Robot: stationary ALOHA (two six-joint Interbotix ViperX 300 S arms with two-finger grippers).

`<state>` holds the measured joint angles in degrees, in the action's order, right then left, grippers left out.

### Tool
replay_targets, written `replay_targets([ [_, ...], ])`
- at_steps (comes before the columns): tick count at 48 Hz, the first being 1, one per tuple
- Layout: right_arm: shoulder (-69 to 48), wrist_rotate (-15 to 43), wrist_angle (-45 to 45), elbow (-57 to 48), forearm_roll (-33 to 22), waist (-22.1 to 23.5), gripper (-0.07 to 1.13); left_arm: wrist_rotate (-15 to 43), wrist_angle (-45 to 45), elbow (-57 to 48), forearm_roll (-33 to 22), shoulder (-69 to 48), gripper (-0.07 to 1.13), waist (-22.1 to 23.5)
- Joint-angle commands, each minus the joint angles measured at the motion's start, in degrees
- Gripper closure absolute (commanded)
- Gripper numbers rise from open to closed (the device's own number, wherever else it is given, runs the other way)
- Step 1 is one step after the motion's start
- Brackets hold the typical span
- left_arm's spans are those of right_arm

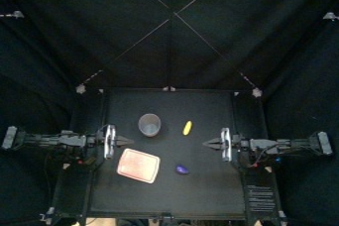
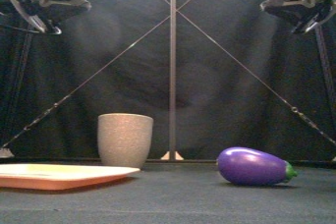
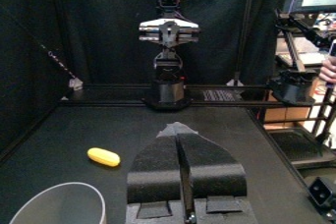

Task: Pick the corn then place it in the grey bowl
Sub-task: Pick the corn

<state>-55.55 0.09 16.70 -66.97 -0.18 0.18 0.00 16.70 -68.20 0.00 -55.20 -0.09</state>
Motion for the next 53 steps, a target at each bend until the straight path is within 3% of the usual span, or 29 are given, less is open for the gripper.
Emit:
replay_targets([
  [1,2.11,0.09,-0.26,-0.09,0.35,1.49,1.07,0.00,0.88,0.09,-0.09,-0.79,1.09,-1.49],
  [11,12.30,-0.35,-7.73,2.99,-1.76,8.88,1.00,0.09,0.88,-0.62,-0.09,-1.58,1.09,-1.93],
  [16,18.90,-0.26,-14.68,7.29,-6.68,12.74,0.99,0.09,0.79,-0.62,-0.09,-1.58,1.09,-1.93],
  [25,27.25,-0.09,-22.06,13.45,-14.77,14.41,0.92,0.09,0.53,-0.70,0.00,-1.58,1.09,-1.85],
  [29,29.62,0.18,-24.79,15.21,-16.52,15.38,0.79,0.09,0.35,-0.79,0.00,-1.58,1.09,-1.93],
  [46,37.71,0.26,-31.90,18.46,-17.40,20.30,0.01,0.18,0.35,-1.05,0.09,-1.58,1.09,-2.20],
  [53,40.96,0.09,-32.43,20.13,-17.40,19.95,0.00,0.18,0.18,-1.05,0.09,-1.58,1.09,-2.20],
])
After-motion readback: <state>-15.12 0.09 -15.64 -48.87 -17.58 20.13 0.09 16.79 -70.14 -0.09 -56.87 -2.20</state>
